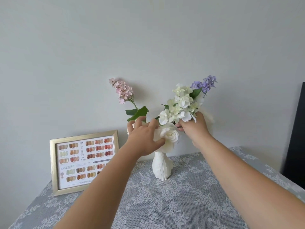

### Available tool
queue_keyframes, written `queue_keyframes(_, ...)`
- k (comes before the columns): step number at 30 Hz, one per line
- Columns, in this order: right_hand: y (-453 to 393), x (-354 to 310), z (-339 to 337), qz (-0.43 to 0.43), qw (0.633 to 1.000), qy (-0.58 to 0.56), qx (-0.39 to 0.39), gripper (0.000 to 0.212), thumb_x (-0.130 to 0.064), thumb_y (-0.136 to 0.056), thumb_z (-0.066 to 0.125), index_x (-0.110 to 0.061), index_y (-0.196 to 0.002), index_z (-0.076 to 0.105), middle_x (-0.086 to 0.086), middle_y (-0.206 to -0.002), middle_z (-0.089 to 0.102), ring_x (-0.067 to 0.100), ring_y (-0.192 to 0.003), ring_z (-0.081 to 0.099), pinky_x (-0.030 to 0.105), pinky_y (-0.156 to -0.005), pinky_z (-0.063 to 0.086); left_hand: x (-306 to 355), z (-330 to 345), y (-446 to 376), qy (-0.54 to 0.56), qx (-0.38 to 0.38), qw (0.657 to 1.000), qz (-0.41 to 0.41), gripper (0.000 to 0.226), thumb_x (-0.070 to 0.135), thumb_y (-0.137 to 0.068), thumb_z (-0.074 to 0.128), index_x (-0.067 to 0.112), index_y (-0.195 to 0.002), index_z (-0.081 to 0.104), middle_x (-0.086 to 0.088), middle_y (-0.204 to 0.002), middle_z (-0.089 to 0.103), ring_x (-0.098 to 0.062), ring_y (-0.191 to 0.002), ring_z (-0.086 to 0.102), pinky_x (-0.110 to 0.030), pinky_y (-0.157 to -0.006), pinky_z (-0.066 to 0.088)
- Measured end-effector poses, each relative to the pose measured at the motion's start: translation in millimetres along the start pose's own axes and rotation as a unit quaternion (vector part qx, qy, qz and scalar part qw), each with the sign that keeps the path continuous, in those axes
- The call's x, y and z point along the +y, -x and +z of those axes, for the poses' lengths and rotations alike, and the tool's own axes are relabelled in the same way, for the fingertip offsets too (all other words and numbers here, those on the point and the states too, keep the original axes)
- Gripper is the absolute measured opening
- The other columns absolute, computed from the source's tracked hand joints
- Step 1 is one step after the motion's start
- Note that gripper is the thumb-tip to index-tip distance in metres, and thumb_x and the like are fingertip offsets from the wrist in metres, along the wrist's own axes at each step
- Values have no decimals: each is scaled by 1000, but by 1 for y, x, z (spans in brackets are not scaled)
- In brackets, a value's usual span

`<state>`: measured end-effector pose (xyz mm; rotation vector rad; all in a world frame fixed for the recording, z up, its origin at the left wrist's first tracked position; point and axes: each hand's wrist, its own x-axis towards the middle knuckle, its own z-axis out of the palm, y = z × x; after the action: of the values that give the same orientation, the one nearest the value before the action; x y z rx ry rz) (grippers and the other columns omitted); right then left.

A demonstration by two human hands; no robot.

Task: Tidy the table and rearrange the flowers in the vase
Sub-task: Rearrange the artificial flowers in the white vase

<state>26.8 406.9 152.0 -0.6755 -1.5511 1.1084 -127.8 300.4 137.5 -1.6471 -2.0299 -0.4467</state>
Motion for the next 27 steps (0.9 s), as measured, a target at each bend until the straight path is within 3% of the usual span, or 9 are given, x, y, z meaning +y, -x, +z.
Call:
queue_keyframes(4,-2,3,-1,-4,1000,8,-1,23,-30,-61,56,-20,-78,67,1,-66,71,20,-69,72,44,-71,61,-5,-7,-7,-41,-30,998,25,69,80,-68,43,37,-121,36,11,-114,64,-24,-133,25,-48,-101,4)
queue_keyframes(8,-11,-4,2,-8,999,43,-8,19,-27,-58,62,-18,-74,68,-2,-66,72,18,-69,72,33,-62,57,-10,-15,-5,-70,-17,997,25,81,87,-61,48,45,-130,45,15,-112,50,-23,-124,30,-43,-97,7)
queue_keyframes(11,-20,-18,10,-35,998,53,-21,15,-18,-64,68,-19,-79,69,-2,-72,73,16,-71,72,35,-70,60,-15,-18,1,-25,32,999,-31,66,84,-64,50,48,-119,55,15,-111,45,-23,-122,29,-42,-94,12)
queue_keyframes(16,-28,-43,34,-87,993,66,-53,12,-23,-71,69,-12,-76,69,5,-69,72,23,-73,71,42,-72,59,-7,-8,21,24,111,991,-76,31,63,-80,61,45,-105,67,14,-116,50,-27,-120,34,-44,-93,24)
queue_keyframes(20,-26,-40,44,-107,978,149,-96,13,-28,-69,71,-27,-65,59,-10,-61,63,4,-61,59,21,-54,42,0,-1,27,45,161,979,-114,17,52,-82,67,42,-94,73,8,-112,57,-32,-118,38,-46,-90,29)
queue_keyframes(23,-25,-28,48,-105,960,219,-140,13,-33,-72,70,-23,-71,62,-9,-70,64,4,-68,56,21,-54,41,3,3,27,56,203,966,-151,13,46,-79,74,37,-88,78,-1,-109,60,-36,-113,44,-47,-87,29)
queue_keyframes(27,-26,-15,48,-76,940,268,-196,17,-37,-72,72,-21,-73,68,-7,-70,66,4,-69,58,21,-54,41,6,9,27,72,227,949,-205,28,53,-74,76,25,-77,79,3,-105,61,-34,-104,46,-37,-80,21)
